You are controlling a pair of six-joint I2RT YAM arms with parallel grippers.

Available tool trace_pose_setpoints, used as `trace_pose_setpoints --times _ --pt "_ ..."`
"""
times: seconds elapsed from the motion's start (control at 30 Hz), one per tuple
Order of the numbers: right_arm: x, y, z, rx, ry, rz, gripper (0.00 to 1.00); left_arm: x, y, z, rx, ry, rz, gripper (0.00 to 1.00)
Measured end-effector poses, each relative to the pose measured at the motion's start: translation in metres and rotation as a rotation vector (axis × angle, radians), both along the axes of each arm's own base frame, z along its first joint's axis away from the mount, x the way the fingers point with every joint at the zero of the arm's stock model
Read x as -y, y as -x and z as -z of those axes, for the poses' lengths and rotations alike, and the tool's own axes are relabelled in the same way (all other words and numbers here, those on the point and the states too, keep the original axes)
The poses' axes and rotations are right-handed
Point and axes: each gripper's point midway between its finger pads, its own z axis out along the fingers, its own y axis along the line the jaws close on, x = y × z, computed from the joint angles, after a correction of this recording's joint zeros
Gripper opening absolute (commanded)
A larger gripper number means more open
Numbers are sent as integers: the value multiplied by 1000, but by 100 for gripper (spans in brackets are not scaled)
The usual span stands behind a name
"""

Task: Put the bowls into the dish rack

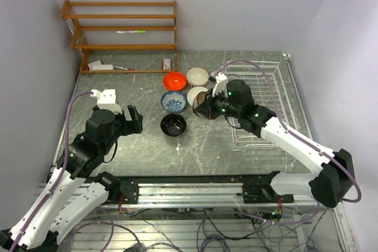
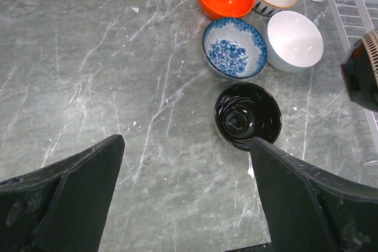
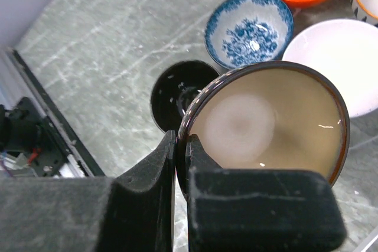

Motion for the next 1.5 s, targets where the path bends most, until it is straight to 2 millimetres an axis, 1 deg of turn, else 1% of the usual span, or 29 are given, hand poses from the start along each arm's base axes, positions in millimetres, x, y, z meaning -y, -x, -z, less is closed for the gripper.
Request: trace_pose_setpoints --times 0.13,0.23,0.33,0.43,0.53,0.6,0.77,0.9,0.97,1.03,1.13,1.23,1.37,1.5 --pt "6 1 -24 8 -87 -18 0 1 0 1 -5 -1 5 99" --pt "18 -4 -41 21 -142 -8 0 2 0 1 -6 -1 6 99" --pt "44 -27 -55 25 -221 43 0 1 0 1 -6 -1 6 99" --pt "77 -49 -58 8 -322 103 0 1 0 1 -5 0 6 99" --pt "107 -66 -54 -43 -437 149 0 1 0 1 -5 0 6 99" --pt "121 -75 -48 -86 -502 167 0 1 0 1 -5 0 6 99" --pt "144 -89 -38 -170 -596 194 0 1 0 0 -3 1 5 99" --pt "167 -105 -34 -197 -662 231 0 1 1 -1 4 6 5 99" --pt "176 -112 -29 -211 -696 249 0 0 1 -2 5 6 5 99" --pt "182 -118 -20 -244 -727 263 0 0 1 -2 5 6 5 99" --pt "183 -124 -3 -305 -754 281 0 0 1 -2 5 6 5 99" --pt "184 -128 9 -346 -763 296 0 0 1 -2 6 7 5 99" --pt "185 -134 15 -365 -762 315 0 0 1 -2 8 8 5 99" --pt "189 -145 19 -373 -756 342 0 0 2 -3 12 11 5 99"
